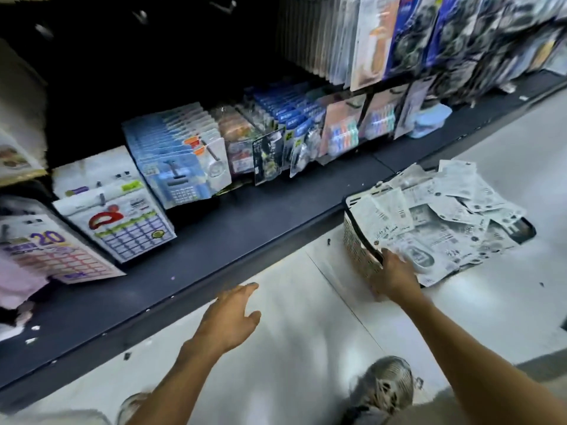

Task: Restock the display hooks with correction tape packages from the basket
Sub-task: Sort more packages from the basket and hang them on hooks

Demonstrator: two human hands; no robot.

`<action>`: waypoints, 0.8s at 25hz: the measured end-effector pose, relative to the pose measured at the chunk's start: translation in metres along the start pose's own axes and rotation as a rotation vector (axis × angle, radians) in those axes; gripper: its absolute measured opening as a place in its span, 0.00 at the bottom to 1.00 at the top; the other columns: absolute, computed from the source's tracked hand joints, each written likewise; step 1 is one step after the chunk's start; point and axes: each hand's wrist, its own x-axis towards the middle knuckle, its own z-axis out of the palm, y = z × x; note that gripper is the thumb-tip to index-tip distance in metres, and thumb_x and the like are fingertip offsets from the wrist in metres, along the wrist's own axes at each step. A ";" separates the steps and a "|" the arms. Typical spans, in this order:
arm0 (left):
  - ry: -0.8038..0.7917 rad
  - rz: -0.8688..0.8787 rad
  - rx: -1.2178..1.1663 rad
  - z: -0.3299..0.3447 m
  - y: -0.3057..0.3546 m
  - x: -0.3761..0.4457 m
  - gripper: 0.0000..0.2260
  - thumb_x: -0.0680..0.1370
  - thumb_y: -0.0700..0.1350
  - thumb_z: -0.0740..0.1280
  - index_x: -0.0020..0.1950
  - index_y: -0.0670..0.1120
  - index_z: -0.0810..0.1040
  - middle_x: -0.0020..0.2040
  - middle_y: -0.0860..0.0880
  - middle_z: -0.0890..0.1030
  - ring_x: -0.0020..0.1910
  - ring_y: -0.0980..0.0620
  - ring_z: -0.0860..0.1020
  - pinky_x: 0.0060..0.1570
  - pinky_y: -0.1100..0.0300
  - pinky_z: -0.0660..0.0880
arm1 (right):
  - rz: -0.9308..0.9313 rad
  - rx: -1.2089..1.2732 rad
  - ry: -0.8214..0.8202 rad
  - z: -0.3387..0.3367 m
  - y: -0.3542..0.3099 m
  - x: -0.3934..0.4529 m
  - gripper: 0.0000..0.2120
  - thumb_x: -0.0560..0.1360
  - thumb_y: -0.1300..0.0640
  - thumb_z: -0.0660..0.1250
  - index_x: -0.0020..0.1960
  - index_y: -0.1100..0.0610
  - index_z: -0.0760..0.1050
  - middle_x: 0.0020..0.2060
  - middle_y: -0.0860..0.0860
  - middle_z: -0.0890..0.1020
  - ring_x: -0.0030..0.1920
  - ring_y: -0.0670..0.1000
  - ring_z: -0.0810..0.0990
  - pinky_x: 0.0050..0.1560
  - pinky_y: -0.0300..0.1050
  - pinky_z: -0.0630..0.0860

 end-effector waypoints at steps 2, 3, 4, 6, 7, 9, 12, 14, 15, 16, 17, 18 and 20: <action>-0.029 -0.024 -0.010 0.016 -0.011 0.001 0.26 0.82 0.51 0.65 0.79 0.54 0.64 0.78 0.53 0.69 0.75 0.50 0.68 0.72 0.58 0.66 | -0.034 -0.131 -0.013 0.005 0.010 0.012 0.23 0.76 0.60 0.64 0.71 0.59 0.69 0.63 0.61 0.77 0.63 0.63 0.76 0.64 0.52 0.73; -0.039 -0.039 -0.019 0.021 -0.016 0.001 0.25 0.82 0.50 0.65 0.79 0.54 0.65 0.77 0.53 0.70 0.74 0.51 0.70 0.71 0.59 0.67 | -0.069 -0.199 0.000 0.006 0.009 0.014 0.22 0.75 0.61 0.64 0.69 0.58 0.71 0.61 0.59 0.78 0.61 0.62 0.78 0.61 0.50 0.73; -0.040 -0.056 -0.032 0.022 -0.021 0.002 0.24 0.82 0.50 0.65 0.78 0.53 0.66 0.76 0.53 0.71 0.73 0.51 0.71 0.69 0.59 0.68 | -0.106 -0.231 0.010 0.007 0.005 0.014 0.20 0.74 0.62 0.63 0.66 0.59 0.73 0.59 0.59 0.79 0.57 0.61 0.80 0.57 0.49 0.75; -0.002 -0.104 -0.092 0.020 -0.029 0.005 0.23 0.81 0.49 0.67 0.76 0.53 0.69 0.74 0.52 0.74 0.70 0.49 0.73 0.66 0.58 0.70 | -0.160 -0.224 -0.038 0.010 -0.008 0.006 0.18 0.73 0.65 0.62 0.62 0.62 0.75 0.58 0.59 0.79 0.54 0.62 0.81 0.51 0.50 0.76; 0.034 -0.137 -0.148 0.018 -0.030 0.007 0.22 0.81 0.48 0.68 0.74 0.53 0.71 0.72 0.51 0.75 0.69 0.48 0.74 0.65 0.57 0.71 | -0.184 -0.207 -0.076 0.011 -0.016 -0.001 0.17 0.72 0.65 0.63 0.61 0.63 0.75 0.58 0.59 0.79 0.54 0.62 0.81 0.50 0.50 0.77; 0.139 -0.198 -0.323 0.012 -0.031 0.009 0.19 0.80 0.45 0.69 0.70 0.52 0.75 0.68 0.49 0.79 0.67 0.47 0.76 0.64 0.54 0.73 | -0.245 -0.188 -0.164 0.020 -0.036 -0.026 0.17 0.71 0.66 0.63 0.59 0.64 0.75 0.58 0.59 0.79 0.54 0.61 0.82 0.51 0.50 0.78; 0.255 -0.206 -0.495 -0.001 -0.026 -0.001 0.16 0.79 0.41 0.70 0.66 0.50 0.78 0.64 0.48 0.81 0.65 0.48 0.78 0.66 0.53 0.73 | -0.390 -0.234 -0.298 0.049 -0.070 -0.081 0.18 0.73 0.64 0.63 0.62 0.64 0.72 0.61 0.60 0.76 0.55 0.61 0.82 0.51 0.48 0.77; 0.280 -0.185 -0.502 -0.013 -0.025 -0.017 0.16 0.79 0.41 0.70 0.67 0.49 0.77 0.64 0.48 0.81 0.64 0.48 0.78 0.66 0.54 0.73 | -0.471 -0.227 -0.369 0.074 -0.097 -0.123 0.19 0.74 0.64 0.62 0.65 0.64 0.70 0.63 0.61 0.74 0.56 0.61 0.81 0.51 0.48 0.76; 0.294 -0.183 -0.488 -0.019 -0.028 -0.026 0.17 0.79 0.42 0.70 0.68 0.49 0.77 0.64 0.48 0.81 0.63 0.49 0.78 0.65 0.55 0.73 | -0.498 -0.209 -0.409 0.087 -0.114 -0.145 0.19 0.75 0.64 0.63 0.65 0.64 0.70 0.64 0.61 0.73 0.57 0.61 0.81 0.51 0.49 0.76; 0.311 -0.184 -0.476 -0.026 -0.031 -0.035 0.17 0.79 0.42 0.70 0.68 0.49 0.77 0.63 0.49 0.81 0.62 0.50 0.79 0.64 0.57 0.73 | -0.519 -0.206 -0.449 0.101 -0.132 -0.167 0.20 0.75 0.64 0.63 0.67 0.64 0.69 0.64 0.61 0.73 0.58 0.61 0.81 0.51 0.48 0.76; 0.331 -0.187 -0.471 -0.031 -0.036 -0.043 0.17 0.79 0.42 0.70 0.68 0.48 0.78 0.63 0.48 0.81 0.60 0.50 0.79 0.62 0.58 0.73 | -0.535 -0.210 -0.479 0.115 -0.150 -0.188 0.22 0.76 0.64 0.64 0.69 0.66 0.67 0.65 0.62 0.74 0.59 0.62 0.81 0.52 0.48 0.76; 0.345 -0.195 -0.466 -0.036 -0.042 -0.050 0.17 0.79 0.42 0.70 0.67 0.48 0.78 0.63 0.48 0.82 0.59 0.50 0.79 0.62 0.57 0.74 | -0.557 -0.214 -0.499 0.128 -0.169 -0.208 0.24 0.78 0.64 0.64 0.72 0.68 0.63 0.67 0.63 0.74 0.61 0.62 0.80 0.54 0.49 0.76; 0.335 -0.217 -0.440 -0.045 -0.053 -0.065 0.18 0.79 0.44 0.70 0.68 0.48 0.77 0.64 0.47 0.81 0.62 0.47 0.78 0.64 0.52 0.74 | -0.654 -0.197 -0.544 0.143 -0.205 -0.243 0.23 0.81 0.65 0.61 0.74 0.69 0.61 0.69 0.66 0.72 0.63 0.65 0.78 0.57 0.55 0.76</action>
